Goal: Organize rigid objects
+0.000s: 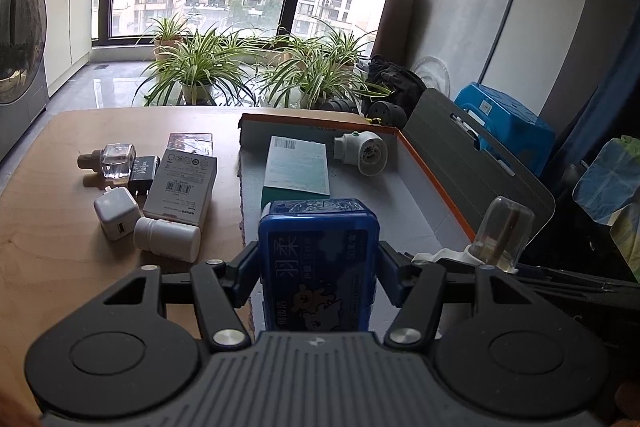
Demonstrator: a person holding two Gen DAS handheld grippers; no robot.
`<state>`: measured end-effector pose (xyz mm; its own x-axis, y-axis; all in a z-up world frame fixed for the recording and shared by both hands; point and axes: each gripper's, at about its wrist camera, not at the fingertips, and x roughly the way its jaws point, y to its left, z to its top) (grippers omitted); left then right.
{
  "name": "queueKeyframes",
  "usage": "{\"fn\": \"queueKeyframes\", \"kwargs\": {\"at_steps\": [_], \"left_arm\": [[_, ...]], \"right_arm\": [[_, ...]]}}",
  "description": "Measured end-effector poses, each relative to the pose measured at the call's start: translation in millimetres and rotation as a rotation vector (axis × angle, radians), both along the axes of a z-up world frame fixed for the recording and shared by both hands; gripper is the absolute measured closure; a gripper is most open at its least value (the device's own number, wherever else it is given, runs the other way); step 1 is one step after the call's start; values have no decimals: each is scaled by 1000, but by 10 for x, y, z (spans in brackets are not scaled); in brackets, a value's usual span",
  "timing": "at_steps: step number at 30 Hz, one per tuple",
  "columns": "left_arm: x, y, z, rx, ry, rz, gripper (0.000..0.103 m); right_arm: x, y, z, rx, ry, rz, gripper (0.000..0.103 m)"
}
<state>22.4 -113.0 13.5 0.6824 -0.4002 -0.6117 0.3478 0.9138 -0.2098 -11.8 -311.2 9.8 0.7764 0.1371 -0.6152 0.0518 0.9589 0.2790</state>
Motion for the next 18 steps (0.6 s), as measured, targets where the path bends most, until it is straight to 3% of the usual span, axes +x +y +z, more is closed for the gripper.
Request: {"fn": "queueKeyframes", "kwargs": {"at_steps": [18], "left_arm": [[37, 30, -51, -4, 13, 12, 41]], "right_arm": [[60, 44, -93, 0, 37, 24, 37]]}}
